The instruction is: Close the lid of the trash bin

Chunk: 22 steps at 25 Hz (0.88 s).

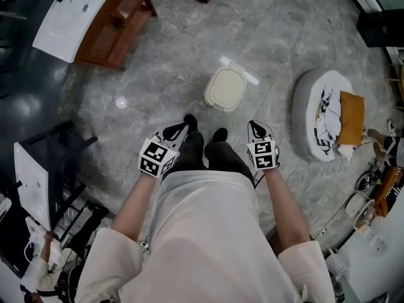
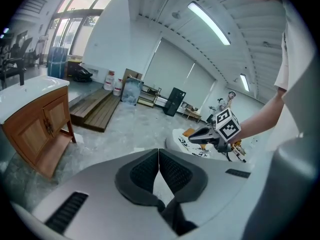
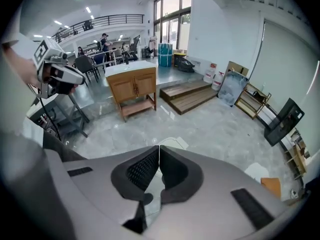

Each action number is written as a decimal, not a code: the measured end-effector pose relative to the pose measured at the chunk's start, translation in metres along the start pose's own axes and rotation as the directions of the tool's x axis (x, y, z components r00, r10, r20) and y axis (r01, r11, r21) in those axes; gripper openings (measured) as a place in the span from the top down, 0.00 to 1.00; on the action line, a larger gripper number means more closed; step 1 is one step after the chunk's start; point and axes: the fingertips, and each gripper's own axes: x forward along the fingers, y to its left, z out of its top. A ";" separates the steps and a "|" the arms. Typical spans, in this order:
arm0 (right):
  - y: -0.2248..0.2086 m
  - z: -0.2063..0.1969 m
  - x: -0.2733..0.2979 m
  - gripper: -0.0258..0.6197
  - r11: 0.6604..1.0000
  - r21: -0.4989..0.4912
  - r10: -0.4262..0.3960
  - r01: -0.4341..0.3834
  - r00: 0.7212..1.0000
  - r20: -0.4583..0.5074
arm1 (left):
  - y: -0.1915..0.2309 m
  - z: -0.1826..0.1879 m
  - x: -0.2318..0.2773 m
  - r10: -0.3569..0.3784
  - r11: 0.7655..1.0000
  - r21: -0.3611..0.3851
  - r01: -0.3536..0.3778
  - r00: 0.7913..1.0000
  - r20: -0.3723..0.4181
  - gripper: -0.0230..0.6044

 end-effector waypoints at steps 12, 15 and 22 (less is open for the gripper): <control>-0.018 0.012 -0.072 0.91 1.000 0.007 0.010 -0.012 0.983 0.184 | -0.049 0.022 -0.011 0.049 0.999 0.008 -0.049 0.996 0.075 0.93; -0.023 0.010 -0.089 0.91 1.000 0.005 0.009 -0.011 0.973 0.232 | -0.068 0.025 -0.011 0.063 0.998 0.013 -0.065 0.993 0.100 0.93; -0.031 -0.008 -0.137 0.91 0.999 0.017 0.026 -0.033 0.949 0.313 | -0.121 0.024 -0.027 0.105 0.994 -0.008 -0.106 0.981 0.164 0.93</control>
